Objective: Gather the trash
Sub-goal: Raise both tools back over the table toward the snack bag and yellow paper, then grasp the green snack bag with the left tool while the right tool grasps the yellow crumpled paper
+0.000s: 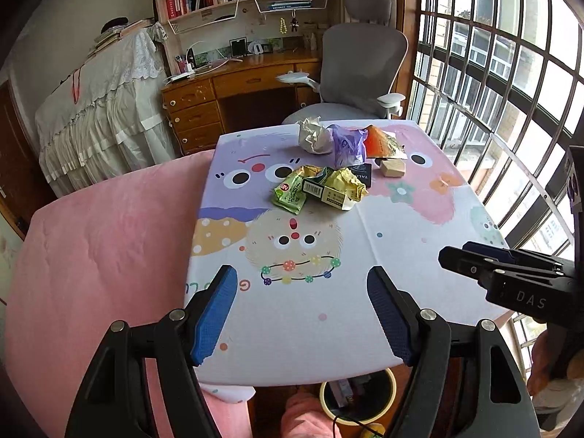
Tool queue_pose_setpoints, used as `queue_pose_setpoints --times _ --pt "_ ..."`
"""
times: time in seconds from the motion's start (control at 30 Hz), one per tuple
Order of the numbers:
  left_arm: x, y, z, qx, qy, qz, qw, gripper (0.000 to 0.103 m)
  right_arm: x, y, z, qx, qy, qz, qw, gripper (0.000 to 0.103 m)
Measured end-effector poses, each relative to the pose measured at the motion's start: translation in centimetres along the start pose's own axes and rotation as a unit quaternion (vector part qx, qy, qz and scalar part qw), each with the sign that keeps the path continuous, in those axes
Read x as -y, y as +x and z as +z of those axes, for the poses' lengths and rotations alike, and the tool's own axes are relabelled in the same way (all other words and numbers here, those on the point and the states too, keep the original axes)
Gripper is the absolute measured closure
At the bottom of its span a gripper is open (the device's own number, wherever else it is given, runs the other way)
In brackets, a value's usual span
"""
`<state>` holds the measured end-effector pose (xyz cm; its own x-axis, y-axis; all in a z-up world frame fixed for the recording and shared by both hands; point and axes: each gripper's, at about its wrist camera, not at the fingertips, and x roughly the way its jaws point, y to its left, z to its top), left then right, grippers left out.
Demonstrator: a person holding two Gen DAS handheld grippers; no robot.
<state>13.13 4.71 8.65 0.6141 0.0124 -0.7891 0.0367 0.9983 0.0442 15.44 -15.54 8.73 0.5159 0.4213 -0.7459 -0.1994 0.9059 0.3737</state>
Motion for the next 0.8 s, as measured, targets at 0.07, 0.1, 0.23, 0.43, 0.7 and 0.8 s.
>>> queue_pose_setpoints --times 0.07,0.1,0.23,0.43,0.7,0.8 --pt "-1.2 3.2 1.7 -0.012 0.007 -0.006 0.9999 0.028 0.0 2.2 2.4 -0.003 0.01 -0.011 1.0 0.06" --pt "-1.9 4.8 2.6 -0.02 0.011 -0.01 0.9997 0.028 0.1 3.4 3.5 -0.005 0.017 -0.017 1.0 0.06" --pt "-4.7 11.8 6.6 -0.045 0.022 -0.038 0.998 0.028 0.6 8.9 8.1 -0.02 0.045 -0.049 0.998 0.051" --pt "-7.3 22.1 11.3 -0.077 0.06 -0.062 0.9933 0.028 1.8 18.0 13.2 -0.051 0.08 -0.097 0.991 0.047" --pt "-7.8 32.4 14.7 -0.118 0.085 -0.098 0.9845 0.028 3.4 27.3 15.9 -0.092 0.088 -0.162 0.979 0.042" --pt "-7.0 35.3 15.0 -0.134 0.098 -0.11 0.98 0.028 3.7 28.5 15.6 -0.093 0.092 -0.159 0.979 0.042"
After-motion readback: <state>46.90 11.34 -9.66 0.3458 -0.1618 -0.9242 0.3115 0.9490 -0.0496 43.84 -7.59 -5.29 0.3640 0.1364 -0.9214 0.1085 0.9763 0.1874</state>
